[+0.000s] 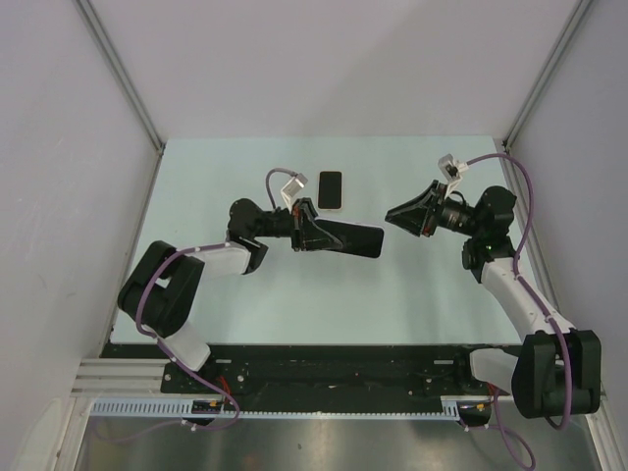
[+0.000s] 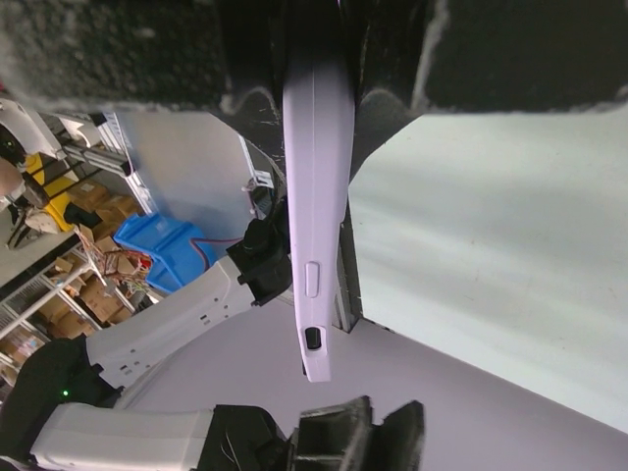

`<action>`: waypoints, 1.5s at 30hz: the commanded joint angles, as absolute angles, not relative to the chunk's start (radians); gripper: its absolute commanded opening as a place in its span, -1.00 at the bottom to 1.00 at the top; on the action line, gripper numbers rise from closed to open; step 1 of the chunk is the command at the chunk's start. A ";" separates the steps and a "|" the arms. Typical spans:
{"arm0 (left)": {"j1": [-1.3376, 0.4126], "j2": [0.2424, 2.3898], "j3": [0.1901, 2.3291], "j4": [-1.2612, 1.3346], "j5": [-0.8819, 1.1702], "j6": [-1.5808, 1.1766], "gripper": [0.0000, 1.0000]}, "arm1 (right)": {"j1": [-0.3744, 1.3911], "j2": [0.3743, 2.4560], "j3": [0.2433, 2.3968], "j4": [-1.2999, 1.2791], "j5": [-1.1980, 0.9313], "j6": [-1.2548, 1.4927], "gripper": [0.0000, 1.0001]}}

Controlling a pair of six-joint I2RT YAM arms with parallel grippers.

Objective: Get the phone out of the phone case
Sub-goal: Remove the phone case from the phone.

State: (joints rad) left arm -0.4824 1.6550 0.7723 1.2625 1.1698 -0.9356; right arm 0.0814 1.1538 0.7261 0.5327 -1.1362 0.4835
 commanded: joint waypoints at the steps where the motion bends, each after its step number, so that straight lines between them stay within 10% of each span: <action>1: -0.499 1.608 0.781 1.667 1.183 -0.916 -1.00 | 0.081 1.155 0.733 0.532 -1.104 0.454 -0.38; 45: -0.482 1.624 0.776 1.667 1.155 -0.914 -1.00 | 0.104 1.078 0.733 0.523 -1.290 0.423 -0.31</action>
State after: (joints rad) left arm -0.4908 1.6550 0.7685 1.2709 1.1828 -0.9329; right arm 0.0990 1.1053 0.7261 0.5125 -1.2488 0.4324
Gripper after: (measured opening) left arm 0.189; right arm 0.348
